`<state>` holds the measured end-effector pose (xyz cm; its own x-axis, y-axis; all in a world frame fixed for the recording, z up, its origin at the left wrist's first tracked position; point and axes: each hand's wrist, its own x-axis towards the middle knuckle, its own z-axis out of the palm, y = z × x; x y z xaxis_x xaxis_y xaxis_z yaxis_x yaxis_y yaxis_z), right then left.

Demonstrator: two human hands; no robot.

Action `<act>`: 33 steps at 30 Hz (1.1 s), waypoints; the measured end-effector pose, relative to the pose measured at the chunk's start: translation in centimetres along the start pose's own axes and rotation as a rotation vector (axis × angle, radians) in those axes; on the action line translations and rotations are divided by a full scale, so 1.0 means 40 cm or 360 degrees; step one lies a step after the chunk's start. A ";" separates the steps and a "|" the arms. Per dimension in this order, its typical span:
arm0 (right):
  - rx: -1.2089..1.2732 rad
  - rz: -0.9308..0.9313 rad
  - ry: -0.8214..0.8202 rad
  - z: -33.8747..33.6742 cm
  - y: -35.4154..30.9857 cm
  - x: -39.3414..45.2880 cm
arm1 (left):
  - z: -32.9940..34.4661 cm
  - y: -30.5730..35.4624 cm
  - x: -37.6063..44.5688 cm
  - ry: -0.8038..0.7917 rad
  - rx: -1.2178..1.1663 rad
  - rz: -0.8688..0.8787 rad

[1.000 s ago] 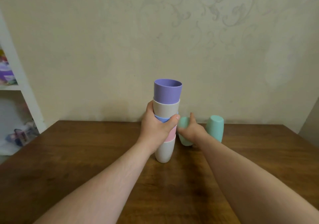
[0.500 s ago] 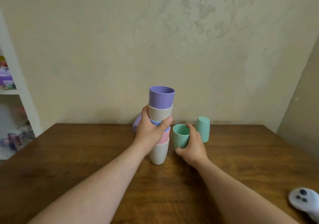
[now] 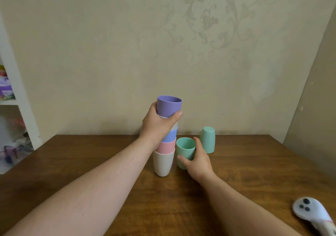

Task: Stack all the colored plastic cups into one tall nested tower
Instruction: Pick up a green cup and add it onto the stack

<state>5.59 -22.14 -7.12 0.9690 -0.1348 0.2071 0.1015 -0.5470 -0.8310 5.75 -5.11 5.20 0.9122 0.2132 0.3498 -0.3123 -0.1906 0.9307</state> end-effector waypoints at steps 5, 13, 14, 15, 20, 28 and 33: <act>0.0042 0.0063 -0.0043 -0.013 -0.005 0.004 | -0.003 -0.026 -0.010 0.0051 -0.0070 0.0110; 0.0596 -0.0113 0.0437 -0.158 -0.259 0.098 | -0.005 -0.035 -0.003 0.0062 0.0031 0.0098; 0.0735 -0.0169 0.0511 -0.186 -0.317 0.115 | -0.006 -0.035 -0.001 0.0064 0.0035 0.0093; 0.0846 -0.0231 0.0554 -0.213 -0.375 0.128 | -0.006 -0.035 0.000 0.0064 0.0045 0.0094; 0.0737 -0.0551 0.0227 -0.254 -0.561 0.111 | -0.002 -0.025 0.005 0.0068 0.0176 0.0095; 0.0468 -0.0476 -0.0226 -0.128 -0.461 0.055 | 0.006 -0.028 0.015 0.0095 0.0160 -0.0013; 0.0545 -0.0460 -0.0265 -0.125 -0.448 0.075 | 0.018 -0.044 -0.008 0.0052 -0.0101 0.0041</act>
<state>5.56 -16.87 10.98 0.9102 0.1324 0.3925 0.4135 -0.2351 -0.8796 6.20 -5.53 3.39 0.8948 0.2406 0.3761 -0.3527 -0.1355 0.9259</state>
